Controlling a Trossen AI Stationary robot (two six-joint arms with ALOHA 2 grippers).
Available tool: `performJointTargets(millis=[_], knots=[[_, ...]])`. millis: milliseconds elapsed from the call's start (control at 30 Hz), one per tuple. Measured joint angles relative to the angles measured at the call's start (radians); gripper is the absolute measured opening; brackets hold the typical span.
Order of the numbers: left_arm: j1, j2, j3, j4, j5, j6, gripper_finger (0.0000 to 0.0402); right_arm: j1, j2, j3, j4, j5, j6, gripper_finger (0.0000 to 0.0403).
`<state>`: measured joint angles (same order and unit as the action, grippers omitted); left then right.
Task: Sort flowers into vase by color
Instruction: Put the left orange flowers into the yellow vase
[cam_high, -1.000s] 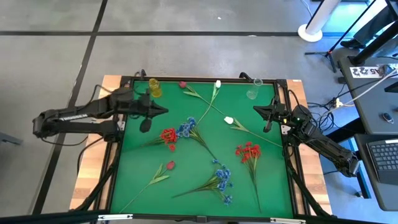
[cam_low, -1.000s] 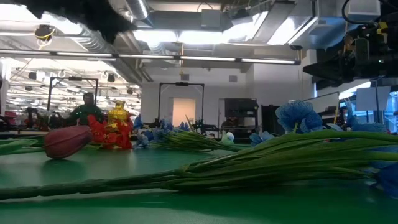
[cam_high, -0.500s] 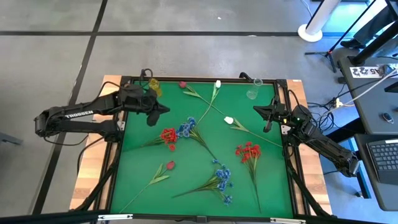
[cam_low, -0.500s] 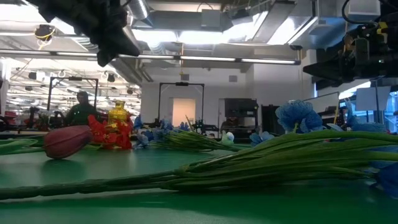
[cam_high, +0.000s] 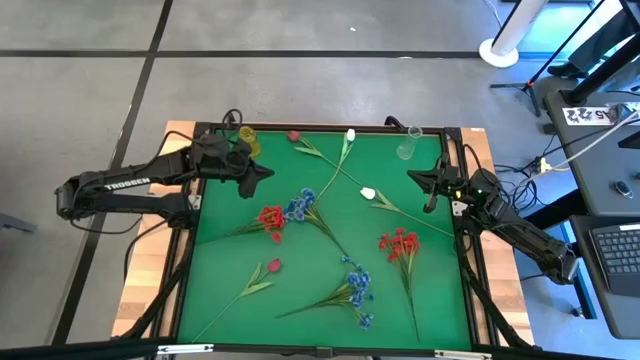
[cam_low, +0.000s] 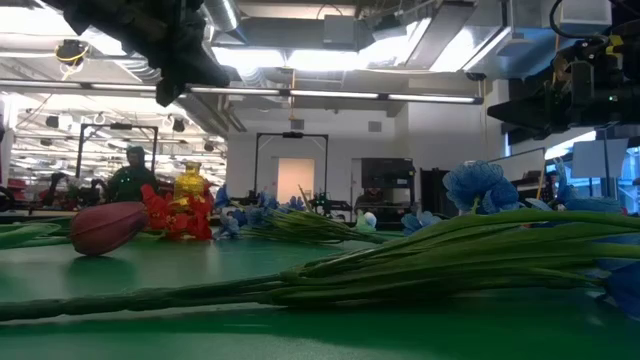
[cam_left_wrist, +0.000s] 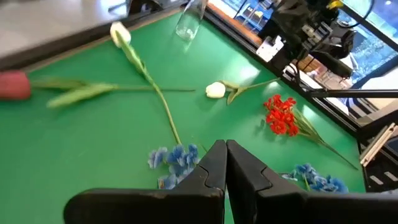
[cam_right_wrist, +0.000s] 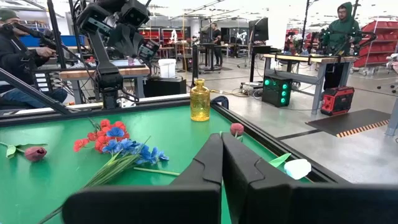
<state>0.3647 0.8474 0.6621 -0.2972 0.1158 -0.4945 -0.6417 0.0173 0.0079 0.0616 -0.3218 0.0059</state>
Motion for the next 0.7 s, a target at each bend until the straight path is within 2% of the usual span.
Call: performJointTargets(millis=[200, 367, 533, 700], knots=[[-0.005, 0.0, 0.0, -0.053, 0.0, 0.018, 0.0, 0.0, 0.0, 0.0, 0.0, 0.0, 0.0, 0.0001], [-0.006, 0.025, 0.0, -0.177, 0.0, 0.01, 0.0005, 0.0, 0.0, 0.0, 0.0, 0.0, 0.0, 0.0001], [-0.021, 0.088, 0.0, -0.361, -0.001, -0.02, 0.0055, 0.0, 0.0, 0.0, 0.0, 0.0, 0.0, 0.0001], [-0.091, 0.145, 0.0, -0.434, 0.034, -0.015, 0.012, 0.0, 0.0, 0.0, 0.0, 0.0, 0.0, 0.0001]])
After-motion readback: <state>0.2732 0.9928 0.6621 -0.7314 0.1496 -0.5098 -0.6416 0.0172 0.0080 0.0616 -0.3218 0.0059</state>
